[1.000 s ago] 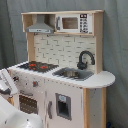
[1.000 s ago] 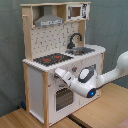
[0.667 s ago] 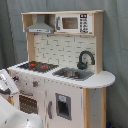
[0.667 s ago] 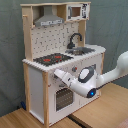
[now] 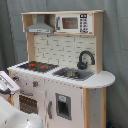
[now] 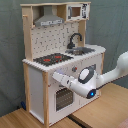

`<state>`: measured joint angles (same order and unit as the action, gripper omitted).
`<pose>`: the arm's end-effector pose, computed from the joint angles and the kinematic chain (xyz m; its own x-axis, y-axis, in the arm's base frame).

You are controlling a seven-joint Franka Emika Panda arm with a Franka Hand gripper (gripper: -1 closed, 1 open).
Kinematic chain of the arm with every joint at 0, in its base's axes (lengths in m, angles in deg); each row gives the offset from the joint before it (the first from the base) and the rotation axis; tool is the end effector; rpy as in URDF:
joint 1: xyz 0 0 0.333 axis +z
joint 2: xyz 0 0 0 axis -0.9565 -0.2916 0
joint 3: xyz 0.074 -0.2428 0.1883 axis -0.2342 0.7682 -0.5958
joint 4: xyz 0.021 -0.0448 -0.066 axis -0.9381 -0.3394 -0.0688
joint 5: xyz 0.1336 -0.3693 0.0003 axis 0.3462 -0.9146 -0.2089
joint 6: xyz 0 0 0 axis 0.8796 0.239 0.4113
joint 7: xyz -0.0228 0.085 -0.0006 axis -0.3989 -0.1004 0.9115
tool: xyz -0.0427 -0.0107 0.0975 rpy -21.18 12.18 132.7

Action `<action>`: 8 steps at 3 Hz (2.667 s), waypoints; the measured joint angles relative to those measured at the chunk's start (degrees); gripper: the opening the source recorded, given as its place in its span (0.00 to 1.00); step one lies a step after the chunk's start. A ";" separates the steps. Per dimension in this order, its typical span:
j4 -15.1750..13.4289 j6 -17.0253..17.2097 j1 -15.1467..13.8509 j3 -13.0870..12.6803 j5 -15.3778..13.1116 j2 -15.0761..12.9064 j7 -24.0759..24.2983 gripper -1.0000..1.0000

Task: Play with the kitchen

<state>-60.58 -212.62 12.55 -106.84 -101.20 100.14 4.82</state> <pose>0.3390 0.5437 0.3279 0.0472 0.9704 -0.2369 -0.0375 0.2387 0.9704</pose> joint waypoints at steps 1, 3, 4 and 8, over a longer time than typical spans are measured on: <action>0.05 0.43 0.05 -0.01 -0.60 0.47 -5.87 0.00; 0.08 1.72 0.22 -0.02 -2.65 1.86 -18.47 0.00; 0.08 2.37 0.28 -0.04 -3.79 2.58 -24.01 0.00; -0.38 5.41 4.16 0.84 -4.12 0.61 -32.28 1.00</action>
<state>-60.96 -207.21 16.71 -106.00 -105.33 100.76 -27.46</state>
